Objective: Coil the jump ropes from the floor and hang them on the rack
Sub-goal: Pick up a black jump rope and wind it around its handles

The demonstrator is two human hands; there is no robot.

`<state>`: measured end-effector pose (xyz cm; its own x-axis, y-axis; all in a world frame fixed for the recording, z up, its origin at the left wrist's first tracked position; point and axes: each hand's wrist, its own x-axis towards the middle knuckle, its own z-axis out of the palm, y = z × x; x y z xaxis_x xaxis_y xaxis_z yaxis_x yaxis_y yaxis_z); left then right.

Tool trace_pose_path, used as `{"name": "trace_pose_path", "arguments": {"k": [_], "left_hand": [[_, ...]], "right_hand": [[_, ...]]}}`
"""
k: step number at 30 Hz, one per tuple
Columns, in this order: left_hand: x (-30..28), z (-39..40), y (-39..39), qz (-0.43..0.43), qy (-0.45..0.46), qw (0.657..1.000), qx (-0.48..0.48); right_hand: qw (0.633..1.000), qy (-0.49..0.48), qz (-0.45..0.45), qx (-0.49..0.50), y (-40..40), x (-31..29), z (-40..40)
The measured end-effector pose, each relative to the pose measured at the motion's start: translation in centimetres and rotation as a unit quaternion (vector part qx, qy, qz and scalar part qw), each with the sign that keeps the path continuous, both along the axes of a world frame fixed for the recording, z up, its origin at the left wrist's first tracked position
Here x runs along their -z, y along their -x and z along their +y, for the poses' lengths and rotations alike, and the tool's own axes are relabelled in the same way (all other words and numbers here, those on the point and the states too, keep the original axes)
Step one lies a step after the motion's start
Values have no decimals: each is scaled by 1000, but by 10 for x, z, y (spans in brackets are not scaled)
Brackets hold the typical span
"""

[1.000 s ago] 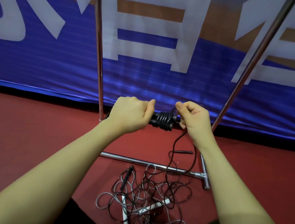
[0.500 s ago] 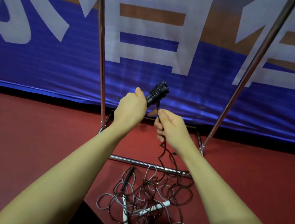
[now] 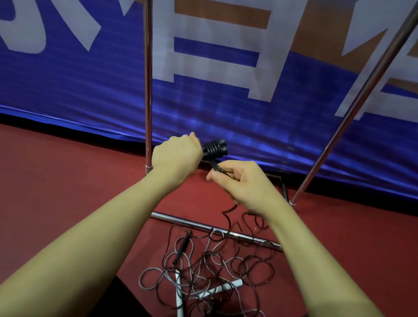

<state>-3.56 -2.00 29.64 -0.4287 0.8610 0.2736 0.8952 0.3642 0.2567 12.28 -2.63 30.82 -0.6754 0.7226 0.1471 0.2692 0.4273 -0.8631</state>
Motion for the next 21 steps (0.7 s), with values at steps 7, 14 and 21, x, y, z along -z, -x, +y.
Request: {"name": "trace_pose_path", "arguments": {"k": [7,14,21], "left_hand": [[8,-3,-8,130,43,984,114],[5,-16,-15,207,37,947,243],[-2,-23,-3,204,-129,904,353]], "right_hand": [[982,-168,20,81,-6,0,12],[981,-88,46,166,-16,-3,26],[977,32,132,162,-18,4,33]]}}
